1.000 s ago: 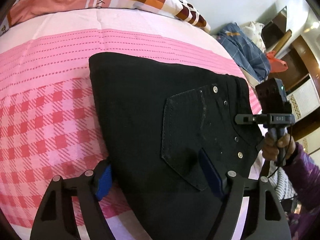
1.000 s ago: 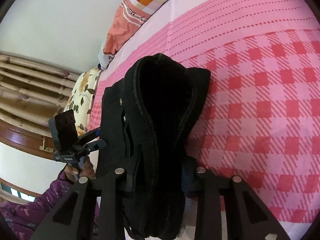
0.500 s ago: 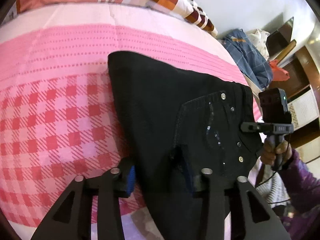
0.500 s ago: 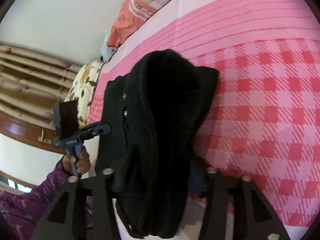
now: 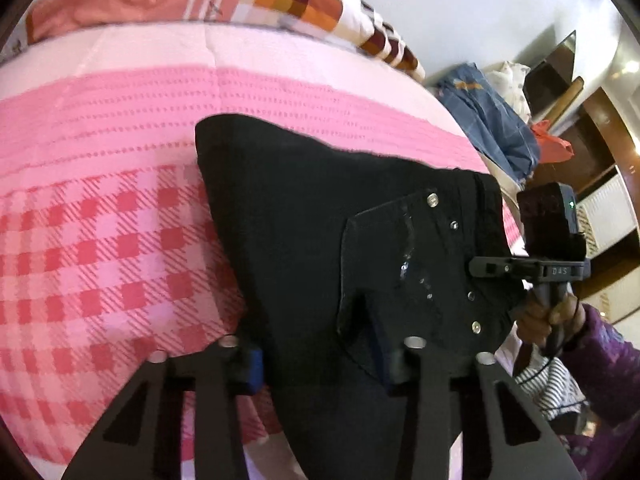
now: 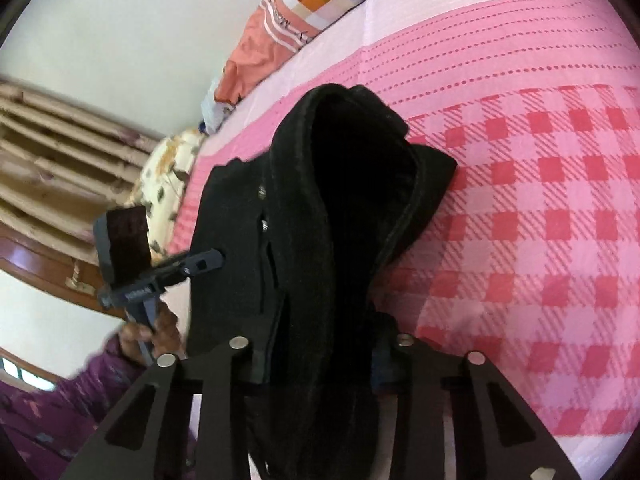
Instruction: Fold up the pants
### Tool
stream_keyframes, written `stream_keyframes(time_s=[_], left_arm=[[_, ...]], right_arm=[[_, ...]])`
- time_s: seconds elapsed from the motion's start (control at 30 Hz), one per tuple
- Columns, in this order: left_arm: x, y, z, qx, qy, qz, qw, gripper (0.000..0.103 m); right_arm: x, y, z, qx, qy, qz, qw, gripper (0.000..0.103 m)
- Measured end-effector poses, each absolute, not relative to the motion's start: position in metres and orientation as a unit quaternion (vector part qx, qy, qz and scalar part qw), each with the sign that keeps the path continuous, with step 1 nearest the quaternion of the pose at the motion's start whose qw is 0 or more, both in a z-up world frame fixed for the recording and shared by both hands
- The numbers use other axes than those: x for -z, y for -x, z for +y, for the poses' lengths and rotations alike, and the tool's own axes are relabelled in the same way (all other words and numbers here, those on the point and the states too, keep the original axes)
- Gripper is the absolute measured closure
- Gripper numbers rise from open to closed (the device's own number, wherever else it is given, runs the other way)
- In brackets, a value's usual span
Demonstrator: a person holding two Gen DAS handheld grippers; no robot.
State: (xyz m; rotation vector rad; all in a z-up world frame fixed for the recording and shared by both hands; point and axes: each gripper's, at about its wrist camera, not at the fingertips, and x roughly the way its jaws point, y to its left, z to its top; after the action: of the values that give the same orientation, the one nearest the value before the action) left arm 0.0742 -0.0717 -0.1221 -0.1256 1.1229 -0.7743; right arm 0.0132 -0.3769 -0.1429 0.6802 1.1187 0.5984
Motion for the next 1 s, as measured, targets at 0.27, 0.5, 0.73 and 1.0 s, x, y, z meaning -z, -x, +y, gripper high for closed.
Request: stream_keyframes(time_s=[0.27,0.5,0.73,1.0], left_arm=[[0.1,-0.054,-0.074,0.353,0.043,0.479,0.803,0.081],[0.08,-0.047,-0.064,0.327,0.028,0.46,0.825,0.081],[0.058,-0.039,-0.049,0.293,-0.007,0.433,0.852,0.081],[0.046,-0.036,-0.024,0.261,-0.026,0.414,0.871,0.081]], right_arm=[[0.138,-0.004,-0.38,-0.291,-0.382,0.476,0.737,0.075],[0.135,-0.006,-0.362,-0.306,-0.409,0.461,0.726,0.075],[0.124,-0.017,-0.337,-0.32,-0.412,0.455,0.722,0.075],[0.116,-0.034,-0.302,-0.33,-0.411,0.458,0.716,0.075]])
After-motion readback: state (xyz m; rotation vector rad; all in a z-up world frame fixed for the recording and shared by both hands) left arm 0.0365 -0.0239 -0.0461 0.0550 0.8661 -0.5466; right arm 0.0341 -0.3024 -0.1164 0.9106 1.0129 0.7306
